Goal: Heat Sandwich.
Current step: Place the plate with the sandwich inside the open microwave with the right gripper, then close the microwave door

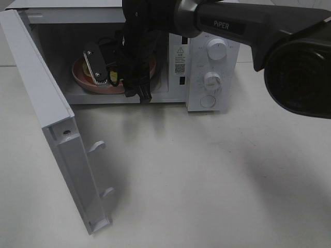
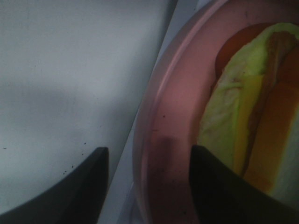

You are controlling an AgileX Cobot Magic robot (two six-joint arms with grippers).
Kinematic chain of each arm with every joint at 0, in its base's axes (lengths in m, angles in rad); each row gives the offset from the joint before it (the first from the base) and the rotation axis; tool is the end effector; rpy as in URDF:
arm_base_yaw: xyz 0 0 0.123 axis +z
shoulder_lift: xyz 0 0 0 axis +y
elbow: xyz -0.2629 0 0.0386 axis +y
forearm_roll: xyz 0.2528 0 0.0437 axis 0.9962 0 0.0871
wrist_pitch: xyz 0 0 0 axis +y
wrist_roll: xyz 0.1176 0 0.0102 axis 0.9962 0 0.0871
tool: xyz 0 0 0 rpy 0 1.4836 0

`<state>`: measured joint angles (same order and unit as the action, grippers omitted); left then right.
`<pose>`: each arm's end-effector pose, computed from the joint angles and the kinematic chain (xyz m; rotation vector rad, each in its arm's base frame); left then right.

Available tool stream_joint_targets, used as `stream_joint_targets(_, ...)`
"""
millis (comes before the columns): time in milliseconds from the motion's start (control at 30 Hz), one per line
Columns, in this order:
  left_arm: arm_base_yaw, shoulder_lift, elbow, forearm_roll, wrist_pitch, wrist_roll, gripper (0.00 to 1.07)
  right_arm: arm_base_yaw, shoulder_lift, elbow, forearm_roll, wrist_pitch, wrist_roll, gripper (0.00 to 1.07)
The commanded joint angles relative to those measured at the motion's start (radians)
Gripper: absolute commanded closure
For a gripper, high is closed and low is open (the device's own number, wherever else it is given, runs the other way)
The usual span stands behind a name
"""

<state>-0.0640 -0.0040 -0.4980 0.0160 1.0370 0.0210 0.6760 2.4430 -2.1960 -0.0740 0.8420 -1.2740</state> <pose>0.0439 -0.0012 0.2693 0.0852 2.0167 -0.0082 0.4296 0.3362 0.1438 -2.1766 1.4236 -0.3106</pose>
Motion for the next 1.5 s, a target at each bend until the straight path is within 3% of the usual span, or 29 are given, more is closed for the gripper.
stream_joint_targets(33, 0.002, -0.027, 0.004, -0.006, -0.009, 0.001, 0.17, -0.002, -0.008, -0.008, 0.018, -0.001, 0.034, 0.40)
stream_joint_targets(133, 0.002, -0.027, 0.004, -0.006, -0.009, 0.001, 0.17, -0.002, -0.008, -0.008, 0.029, -0.006, 0.077, 0.29)
stream_joint_targets(433, 0.002, -0.027, 0.004, -0.006, -0.009, 0.001, 0.17, 0.000, -0.034, 0.020, 0.035, -0.038, 0.109, 0.27)
stream_joint_targets(1033, 0.002, -0.027, 0.004, -0.006, -0.009, 0.001, 0.17, 0.000, -0.198, 0.320, 0.030, -0.240, 0.114, 0.31)
stream_joint_targets(1500, 0.002, -0.027, 0.004, -0.006, -0.009, 0.001, 0.17, 0.000, -0.388, 0.653, 0.028, -0.486, 0.116, 0.31)
